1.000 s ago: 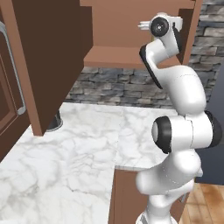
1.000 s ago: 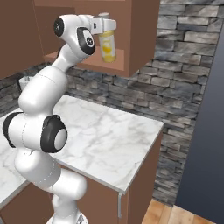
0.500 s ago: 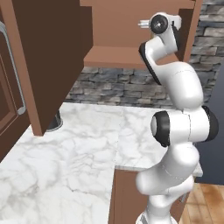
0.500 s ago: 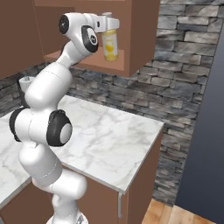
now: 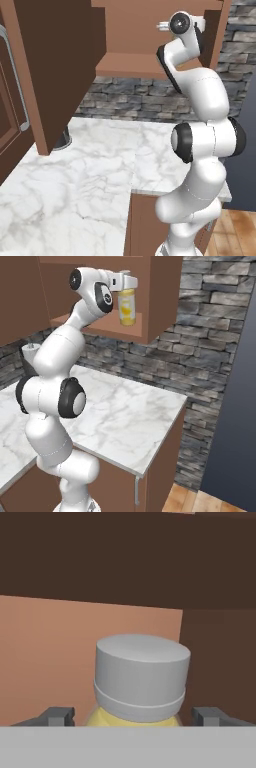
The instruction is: Sort all alcoholic drinks to one cabinet, and non-alcoholic drinks to the other.
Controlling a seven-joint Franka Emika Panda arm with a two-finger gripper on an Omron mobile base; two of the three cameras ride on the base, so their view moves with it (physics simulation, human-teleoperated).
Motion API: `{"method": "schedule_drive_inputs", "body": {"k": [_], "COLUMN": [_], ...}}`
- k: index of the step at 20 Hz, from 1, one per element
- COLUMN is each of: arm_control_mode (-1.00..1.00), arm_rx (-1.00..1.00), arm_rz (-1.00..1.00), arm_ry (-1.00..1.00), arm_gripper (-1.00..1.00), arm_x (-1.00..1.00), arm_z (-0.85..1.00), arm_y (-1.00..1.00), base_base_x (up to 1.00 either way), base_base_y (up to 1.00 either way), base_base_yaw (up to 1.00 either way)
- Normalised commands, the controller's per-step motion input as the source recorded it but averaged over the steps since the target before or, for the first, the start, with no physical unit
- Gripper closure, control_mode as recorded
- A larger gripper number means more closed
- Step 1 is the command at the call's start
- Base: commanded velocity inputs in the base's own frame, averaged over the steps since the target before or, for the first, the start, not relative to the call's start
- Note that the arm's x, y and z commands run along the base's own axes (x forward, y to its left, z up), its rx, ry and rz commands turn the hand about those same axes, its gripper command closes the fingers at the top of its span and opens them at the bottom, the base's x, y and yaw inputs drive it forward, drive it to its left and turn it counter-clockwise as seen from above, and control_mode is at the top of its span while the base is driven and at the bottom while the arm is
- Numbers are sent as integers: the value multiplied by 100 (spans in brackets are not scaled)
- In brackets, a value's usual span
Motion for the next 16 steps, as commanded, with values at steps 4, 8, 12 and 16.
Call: {"method": "schedule_drive_inputs", "body": {"k": [4, 8, 12, 16], "arm_control_mode": [-100, -100, -100, -100], "arm_rx": [1, 1, 2, 3], "arm_rz": [0, 0, 0, 0], "arm_ry": [1, 1, 0, 0], "arm_gripper": [-100, -100, -100, -100], "arm_x": [21, 25, 8, 0], "arm_z": [-57, -50, -31, -15], "arm_y": [-4, -8, -10, 0], "base_base_x": [0, 0, 0, 0], "base_base_y": [0, 0, 0, 0], "base_base_yaw": [0, 0, 0, 0]}}
